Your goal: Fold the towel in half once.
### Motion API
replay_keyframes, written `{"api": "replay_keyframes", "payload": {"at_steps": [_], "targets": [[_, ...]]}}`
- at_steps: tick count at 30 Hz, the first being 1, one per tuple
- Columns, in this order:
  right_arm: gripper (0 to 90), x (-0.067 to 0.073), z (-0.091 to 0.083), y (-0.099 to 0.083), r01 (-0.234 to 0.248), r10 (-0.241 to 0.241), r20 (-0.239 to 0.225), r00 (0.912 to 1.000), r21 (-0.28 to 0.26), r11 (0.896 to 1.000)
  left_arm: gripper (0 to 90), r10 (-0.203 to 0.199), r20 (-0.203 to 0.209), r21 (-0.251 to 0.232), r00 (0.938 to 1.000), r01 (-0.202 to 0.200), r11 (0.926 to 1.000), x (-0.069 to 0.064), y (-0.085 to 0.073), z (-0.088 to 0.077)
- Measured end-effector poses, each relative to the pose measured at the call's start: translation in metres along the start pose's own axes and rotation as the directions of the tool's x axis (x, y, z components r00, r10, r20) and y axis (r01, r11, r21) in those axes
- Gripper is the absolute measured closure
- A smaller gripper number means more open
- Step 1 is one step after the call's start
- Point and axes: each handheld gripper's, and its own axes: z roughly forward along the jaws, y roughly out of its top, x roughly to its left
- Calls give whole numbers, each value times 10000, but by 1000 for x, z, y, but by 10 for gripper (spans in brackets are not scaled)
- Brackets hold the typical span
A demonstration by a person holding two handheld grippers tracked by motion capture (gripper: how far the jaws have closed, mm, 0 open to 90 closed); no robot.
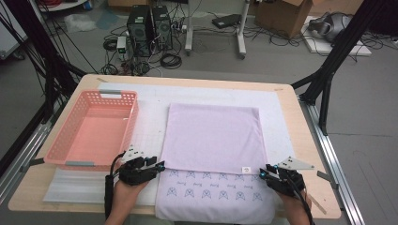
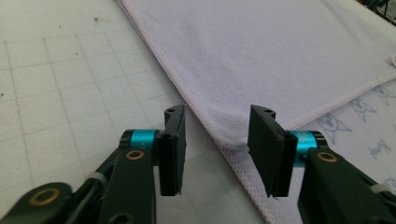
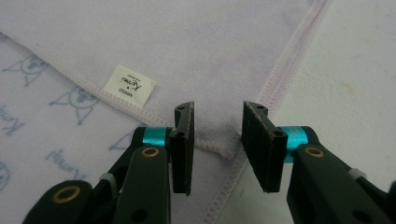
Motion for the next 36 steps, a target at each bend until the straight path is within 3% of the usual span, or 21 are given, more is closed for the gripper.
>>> {"api": "replay_keyframes", "payload": {"at_steps": [3,8,10,13,20,28,36], "targets": [[676,-1,-1,-2,-95,95,-53,9999,-52,9999,751,149,-64,451,9999,-146,9989,-2,0,3],[716,-1,-2,-4,-249,249,-15,9997,-28,9997,836,362,-58,486,9993,-358,9982,-6,0,3],[775,-1,-2,-4,-251,251,83,9997,25,9997,858,453,-81,457,9989,-449,9979,-8,0,3],[841,-1,-3,-4,-261,260,45,9997,118,9996,869,496,-125,403,9987,-491,9980,-8,-1,3],[865,-1,-4,-4,-122,122,17,9999,-42,9999,877,411,-65,9,9991,-411,9992,-10,0,-2],[865,-1,-14,-4,-236,234,-53,9997,-418,9988,879,-97,484,-421,9988,117,9990,-10,2,-14],[866,6,-32,-12,-143,135,-179,9997,-441,9989,880,-195,966,-519,9951,246,9984,-20,-9,-30]]}}
